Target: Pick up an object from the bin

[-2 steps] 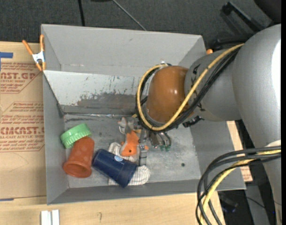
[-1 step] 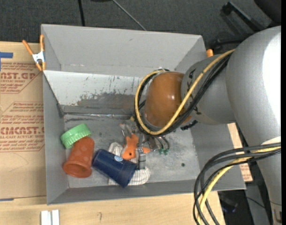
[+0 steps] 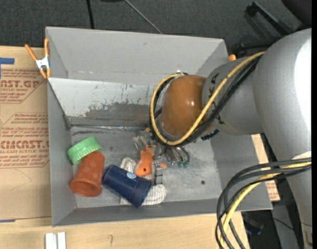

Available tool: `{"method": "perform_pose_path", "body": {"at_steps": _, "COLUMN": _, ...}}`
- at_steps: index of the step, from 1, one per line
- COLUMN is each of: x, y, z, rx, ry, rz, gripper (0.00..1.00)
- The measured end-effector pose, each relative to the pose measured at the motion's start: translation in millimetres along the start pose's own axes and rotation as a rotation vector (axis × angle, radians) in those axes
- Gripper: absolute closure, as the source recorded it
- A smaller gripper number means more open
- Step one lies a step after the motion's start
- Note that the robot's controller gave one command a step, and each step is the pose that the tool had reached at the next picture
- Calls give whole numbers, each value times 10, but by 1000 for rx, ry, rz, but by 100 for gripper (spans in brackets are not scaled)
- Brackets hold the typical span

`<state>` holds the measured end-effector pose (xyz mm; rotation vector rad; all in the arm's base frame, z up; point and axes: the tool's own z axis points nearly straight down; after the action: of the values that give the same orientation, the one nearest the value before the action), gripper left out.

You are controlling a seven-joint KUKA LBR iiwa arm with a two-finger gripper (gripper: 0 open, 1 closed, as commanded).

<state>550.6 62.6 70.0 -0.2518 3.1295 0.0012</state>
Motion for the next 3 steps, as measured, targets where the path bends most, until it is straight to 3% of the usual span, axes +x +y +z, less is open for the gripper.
{"method": "perform_pose_path", "body": {"at_steps": 1, "x": 34, "y": 27, "z": 36, "rx": -2, "ry": -11, "rz": 20, "gripper": 0}}
{"method": "perform_pose_path", "body": {"at_steps": 2, "x": -37, "y": 16, "z": -35, "rx": -2, "ry": -12, "rz": -1, "gripper": 100}}
{"method": "perform_pose_path", "body": {"at_steps": 3, "x": -37, "y": 16, "z": -35, "rx": -2, "ry": -12, "rz": 0, "gripper": 100}}
